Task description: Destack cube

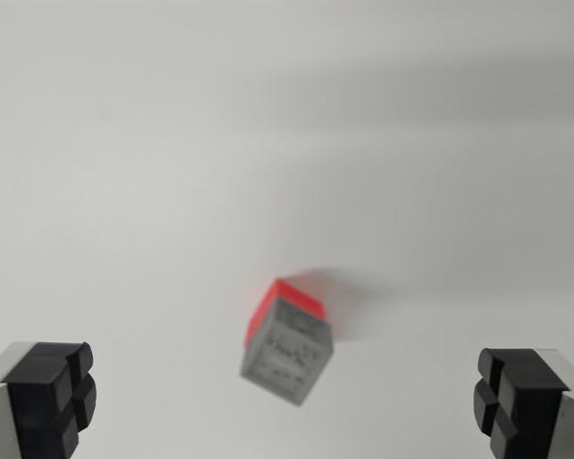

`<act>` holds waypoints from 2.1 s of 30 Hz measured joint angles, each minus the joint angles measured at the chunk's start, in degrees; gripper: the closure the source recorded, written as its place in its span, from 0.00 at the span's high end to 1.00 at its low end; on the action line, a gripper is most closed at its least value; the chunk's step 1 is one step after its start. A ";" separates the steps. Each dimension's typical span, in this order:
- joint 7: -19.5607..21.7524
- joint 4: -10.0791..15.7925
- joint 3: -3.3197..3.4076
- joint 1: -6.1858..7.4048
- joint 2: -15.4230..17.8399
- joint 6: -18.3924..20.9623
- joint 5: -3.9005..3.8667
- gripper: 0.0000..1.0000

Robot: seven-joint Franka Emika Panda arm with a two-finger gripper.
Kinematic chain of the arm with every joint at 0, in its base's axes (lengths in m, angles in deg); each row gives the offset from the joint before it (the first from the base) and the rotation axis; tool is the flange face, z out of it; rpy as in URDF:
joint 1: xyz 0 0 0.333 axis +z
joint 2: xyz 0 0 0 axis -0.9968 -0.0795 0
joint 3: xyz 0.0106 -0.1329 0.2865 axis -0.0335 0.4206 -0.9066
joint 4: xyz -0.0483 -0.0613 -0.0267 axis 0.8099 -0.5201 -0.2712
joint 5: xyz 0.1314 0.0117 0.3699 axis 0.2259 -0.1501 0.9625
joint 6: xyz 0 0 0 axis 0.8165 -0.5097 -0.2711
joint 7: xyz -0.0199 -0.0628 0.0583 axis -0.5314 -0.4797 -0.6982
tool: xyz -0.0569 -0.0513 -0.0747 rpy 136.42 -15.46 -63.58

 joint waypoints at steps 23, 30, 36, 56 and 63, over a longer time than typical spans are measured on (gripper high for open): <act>6.88 9.23 -0.02 0.34 2.48 -5.71 -0.27 1.00; 9.95 12.86 -0.04 0.45 3.16 -8.21 -0.38 1.00; 12.80 16.26 -0.11 0.53 3.79 -10.60 -0.49 1.00; 23.40 27.42 -0.31 0.95 4.31 -19.73 -0.63 1.00; 27.56 31.40 -0.39 1.10 3.96 -23.56 -0.63 1.00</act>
